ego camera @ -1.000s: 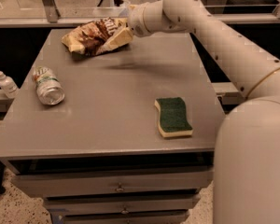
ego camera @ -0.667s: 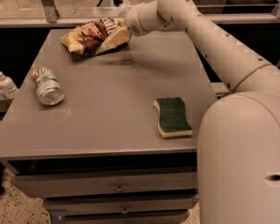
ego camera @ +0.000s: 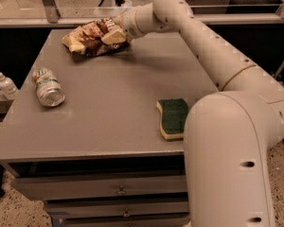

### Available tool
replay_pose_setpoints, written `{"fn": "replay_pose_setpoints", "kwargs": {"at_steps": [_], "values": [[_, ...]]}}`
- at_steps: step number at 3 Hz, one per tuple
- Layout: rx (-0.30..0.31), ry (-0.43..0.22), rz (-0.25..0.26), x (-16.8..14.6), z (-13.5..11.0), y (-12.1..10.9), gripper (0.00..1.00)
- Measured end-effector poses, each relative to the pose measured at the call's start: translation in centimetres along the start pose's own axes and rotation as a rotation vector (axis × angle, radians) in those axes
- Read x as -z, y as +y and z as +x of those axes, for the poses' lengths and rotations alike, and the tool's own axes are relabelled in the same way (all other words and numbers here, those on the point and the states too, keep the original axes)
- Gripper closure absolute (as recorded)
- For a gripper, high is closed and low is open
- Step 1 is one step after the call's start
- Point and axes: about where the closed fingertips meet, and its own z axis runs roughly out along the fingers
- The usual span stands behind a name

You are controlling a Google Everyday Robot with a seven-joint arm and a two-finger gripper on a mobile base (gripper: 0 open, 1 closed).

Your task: Move brown chip bag near sponge

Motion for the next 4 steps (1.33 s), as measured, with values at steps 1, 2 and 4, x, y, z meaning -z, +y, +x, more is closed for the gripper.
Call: {"fn": "replay_pose_setpoints", "kwargs": {"at_steps": [1, 2, 4], "values": [[0.006, -0.006, -0.001, 0.3, -0.2, -0.2, 0.63], [0.012, -0.019, 0.003, 1.0, -0.5, -0.2, 0.86], [0.009, -0.038, 0.012, 2.2, -0.8, 0.4, 1.00]]}}
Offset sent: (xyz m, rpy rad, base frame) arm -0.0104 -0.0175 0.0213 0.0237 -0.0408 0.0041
